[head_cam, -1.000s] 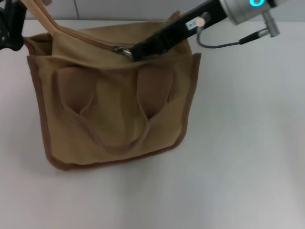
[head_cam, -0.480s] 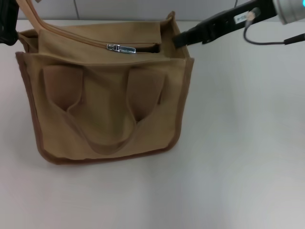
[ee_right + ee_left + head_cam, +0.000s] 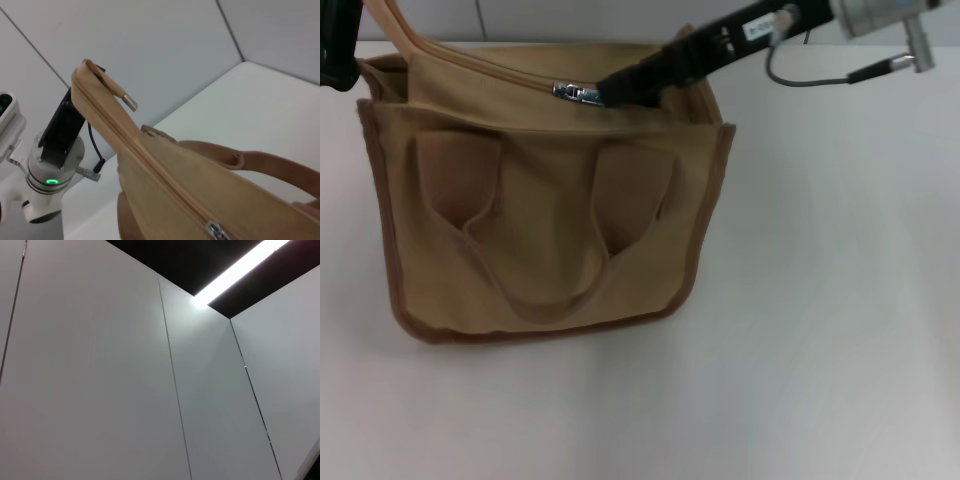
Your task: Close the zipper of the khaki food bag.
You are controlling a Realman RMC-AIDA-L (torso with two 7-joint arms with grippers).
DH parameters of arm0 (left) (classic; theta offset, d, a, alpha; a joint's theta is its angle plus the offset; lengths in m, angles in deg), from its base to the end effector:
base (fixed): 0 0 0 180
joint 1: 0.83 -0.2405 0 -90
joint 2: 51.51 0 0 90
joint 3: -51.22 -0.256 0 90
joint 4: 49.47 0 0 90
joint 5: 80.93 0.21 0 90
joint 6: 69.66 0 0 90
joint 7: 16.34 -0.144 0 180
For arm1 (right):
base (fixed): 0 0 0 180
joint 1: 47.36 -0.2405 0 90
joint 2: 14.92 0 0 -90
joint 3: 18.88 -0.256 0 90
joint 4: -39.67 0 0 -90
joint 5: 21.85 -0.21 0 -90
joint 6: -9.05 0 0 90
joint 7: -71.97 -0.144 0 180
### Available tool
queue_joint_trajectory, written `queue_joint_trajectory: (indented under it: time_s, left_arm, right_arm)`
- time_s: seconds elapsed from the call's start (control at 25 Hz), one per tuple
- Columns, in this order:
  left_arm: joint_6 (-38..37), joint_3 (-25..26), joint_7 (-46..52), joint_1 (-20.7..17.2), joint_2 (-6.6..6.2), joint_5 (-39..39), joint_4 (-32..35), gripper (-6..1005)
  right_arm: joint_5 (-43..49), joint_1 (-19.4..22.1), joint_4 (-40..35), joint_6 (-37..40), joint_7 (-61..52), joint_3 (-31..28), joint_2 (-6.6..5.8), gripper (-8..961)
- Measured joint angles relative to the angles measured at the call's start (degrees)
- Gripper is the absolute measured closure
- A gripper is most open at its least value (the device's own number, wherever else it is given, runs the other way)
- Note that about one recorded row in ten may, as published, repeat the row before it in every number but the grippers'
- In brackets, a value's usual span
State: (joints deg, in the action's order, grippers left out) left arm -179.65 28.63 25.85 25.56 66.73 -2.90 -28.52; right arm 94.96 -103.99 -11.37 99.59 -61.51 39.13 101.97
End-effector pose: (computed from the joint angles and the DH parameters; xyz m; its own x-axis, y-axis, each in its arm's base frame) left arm -0.2552 0.2990 0.0764 0.3922 -0.4583 0.7976 0.4154 -0.6853 -0.5981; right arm 0.0608 0.4032 0.0027 0.7935 -0.5661 -0.2234 -0.5565 -0.8235 0.1101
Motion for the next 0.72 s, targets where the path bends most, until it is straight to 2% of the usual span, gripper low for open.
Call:
queue_joint_trajectory:
  time_s: [0.08,0.32,0.72]
  left_arm:
    - [-0.2,0.0,0.0,0.2,0.01,0.0,-0.1,970]
    - [-0.4,-0.4,0.0,0.7,0.14,0.0,-0.2,969]
    - [-0.4,-0.4,0.0,0.8,0.15,0.1,-0.2,969]
  right_arm:
    - [0.1,-1.6,2.4,-1.4,0.4,0.0,0.01,737]
    - [2.3,-3.7,4.2,-2.8,0.3,0.2,0.49,612]
    - [5.2,-4.2,4.9,-4.0,-1.4,0.6,0.9,617]
